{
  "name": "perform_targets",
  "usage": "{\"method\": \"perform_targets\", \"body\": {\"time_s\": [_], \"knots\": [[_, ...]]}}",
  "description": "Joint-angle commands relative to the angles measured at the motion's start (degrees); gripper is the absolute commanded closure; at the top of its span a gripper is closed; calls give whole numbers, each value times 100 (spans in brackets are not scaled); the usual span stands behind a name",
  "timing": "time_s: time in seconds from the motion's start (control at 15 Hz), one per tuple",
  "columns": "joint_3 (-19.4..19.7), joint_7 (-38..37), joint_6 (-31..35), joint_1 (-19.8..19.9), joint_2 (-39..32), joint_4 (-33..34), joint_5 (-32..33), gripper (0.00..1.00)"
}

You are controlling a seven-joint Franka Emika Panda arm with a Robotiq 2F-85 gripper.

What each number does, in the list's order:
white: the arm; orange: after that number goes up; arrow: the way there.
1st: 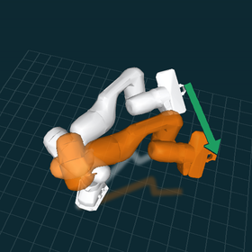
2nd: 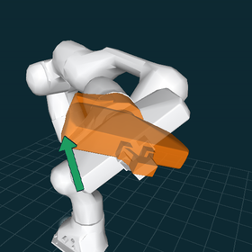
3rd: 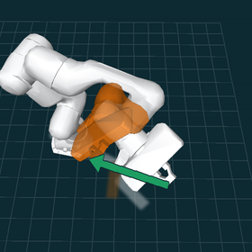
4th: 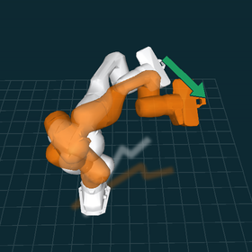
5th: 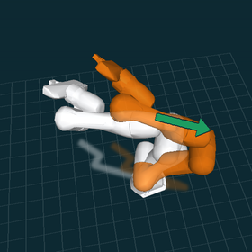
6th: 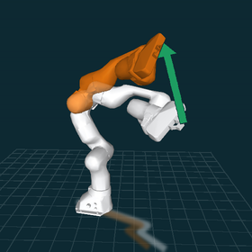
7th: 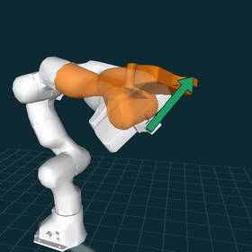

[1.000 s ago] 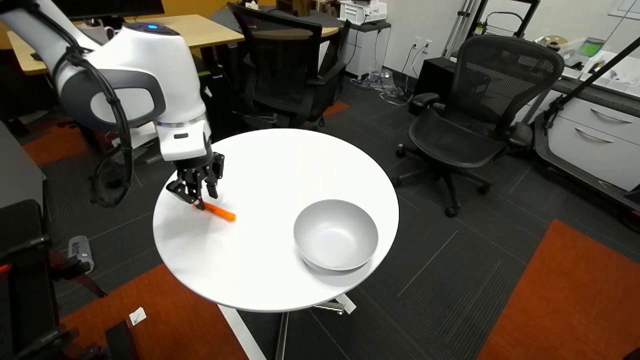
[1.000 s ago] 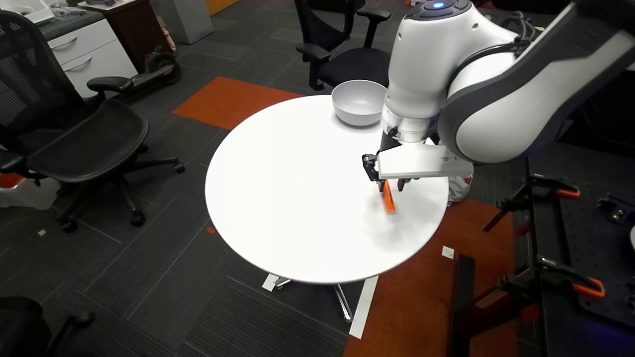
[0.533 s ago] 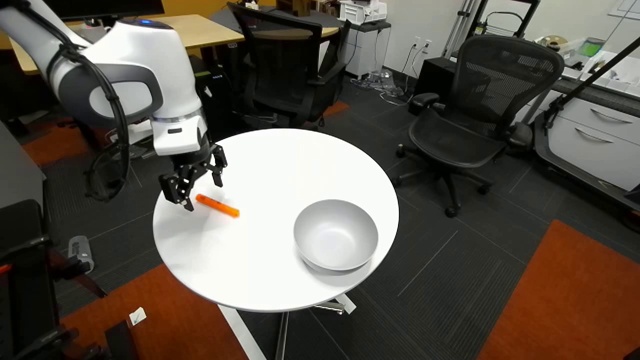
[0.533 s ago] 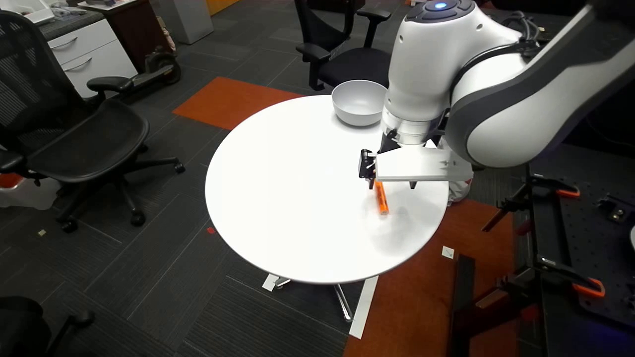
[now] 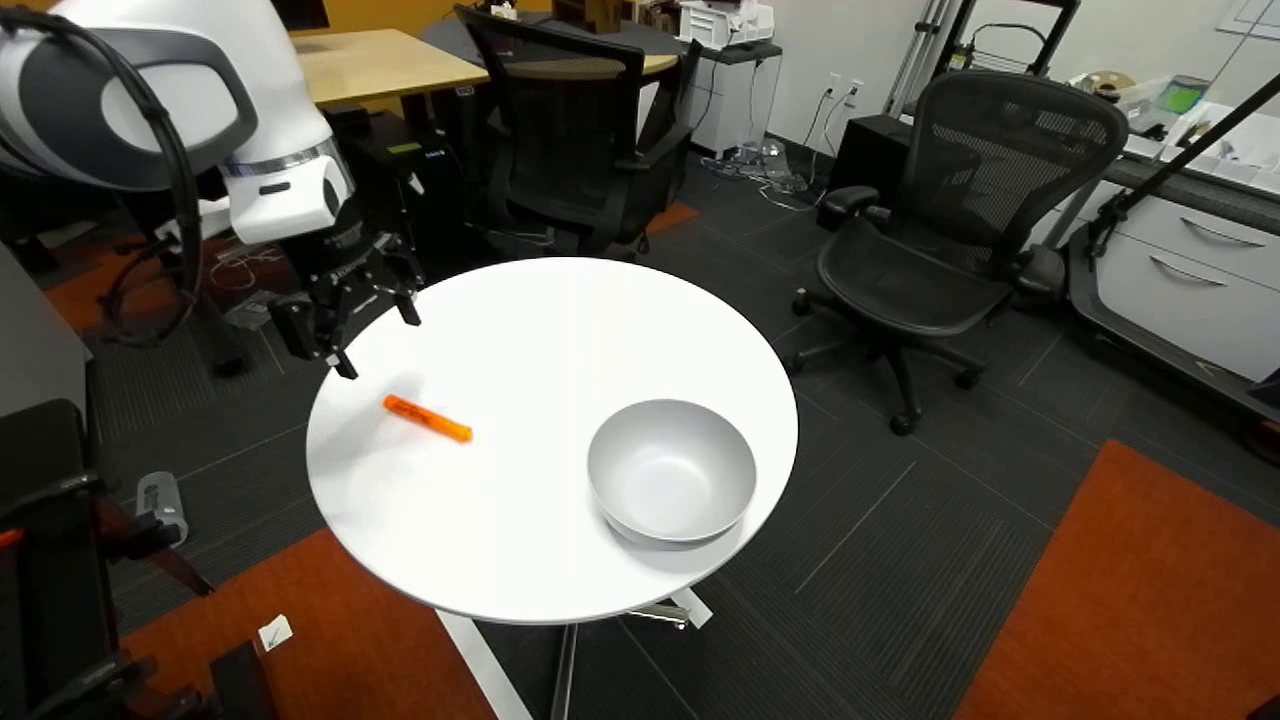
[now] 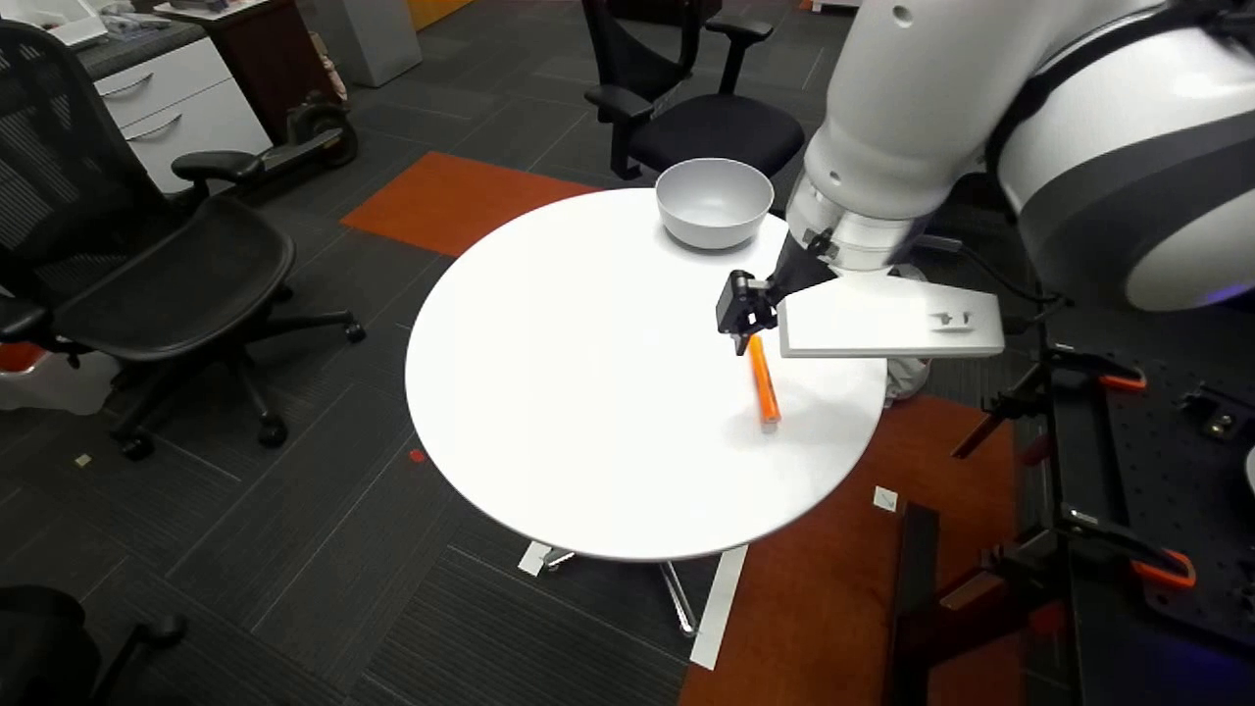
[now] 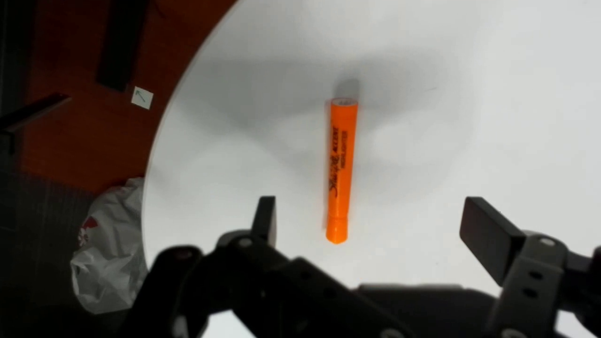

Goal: Move the marker to the right

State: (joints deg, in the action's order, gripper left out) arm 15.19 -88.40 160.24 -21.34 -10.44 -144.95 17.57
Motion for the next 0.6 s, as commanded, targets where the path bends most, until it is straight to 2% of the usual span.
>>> {"method": "perform_targets", "body": {"time_s": [0.0, 0.07, 0.13, 0.2, 0.53], "knots": [[-230, -755, -309, 228, 898, -398, 887, 0], [-391, -846, -380, 379, 1020, -420, 989, 0], [-593, -632, -160, 596, 532, -176, 804, 0], [-706, -697, -222, 692, 676, -220, 876, 0], [-804, -678, -252, 808, 856, -321, 874, 0]]}}
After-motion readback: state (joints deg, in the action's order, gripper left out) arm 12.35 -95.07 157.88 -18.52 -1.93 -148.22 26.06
